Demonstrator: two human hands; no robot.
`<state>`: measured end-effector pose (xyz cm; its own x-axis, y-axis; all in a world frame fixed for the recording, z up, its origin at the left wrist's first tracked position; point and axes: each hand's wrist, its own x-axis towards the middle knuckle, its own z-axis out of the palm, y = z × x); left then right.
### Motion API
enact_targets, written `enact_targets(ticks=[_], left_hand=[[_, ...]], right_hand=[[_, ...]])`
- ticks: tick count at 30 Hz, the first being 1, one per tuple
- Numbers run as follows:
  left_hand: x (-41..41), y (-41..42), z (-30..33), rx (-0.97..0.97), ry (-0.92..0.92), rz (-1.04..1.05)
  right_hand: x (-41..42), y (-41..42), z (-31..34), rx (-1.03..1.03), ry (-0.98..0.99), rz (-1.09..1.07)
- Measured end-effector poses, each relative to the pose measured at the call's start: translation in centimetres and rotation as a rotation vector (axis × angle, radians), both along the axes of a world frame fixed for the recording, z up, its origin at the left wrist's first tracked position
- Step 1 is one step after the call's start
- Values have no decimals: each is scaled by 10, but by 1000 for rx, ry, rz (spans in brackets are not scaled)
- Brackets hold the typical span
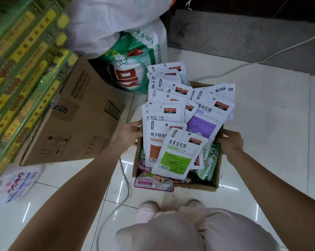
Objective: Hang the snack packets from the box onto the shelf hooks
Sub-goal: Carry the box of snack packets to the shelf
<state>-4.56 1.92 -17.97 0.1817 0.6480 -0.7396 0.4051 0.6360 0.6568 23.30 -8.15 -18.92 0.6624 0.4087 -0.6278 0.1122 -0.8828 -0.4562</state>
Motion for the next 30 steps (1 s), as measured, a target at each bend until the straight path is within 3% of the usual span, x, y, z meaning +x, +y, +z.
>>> enact_targets(ticks=[8, 13, 30], left_hand=[[4, -3, 18, 20, 46, -3], [3, -8, 66, 12, 92, -37], [13, -64, 379, 128, 235, -116]], right_hand=[[-8, -5, 18, -6, -53, -11], [-7, -12, 64, -35, -42, -19], [5, -69, 385, -1, -69, -5]])
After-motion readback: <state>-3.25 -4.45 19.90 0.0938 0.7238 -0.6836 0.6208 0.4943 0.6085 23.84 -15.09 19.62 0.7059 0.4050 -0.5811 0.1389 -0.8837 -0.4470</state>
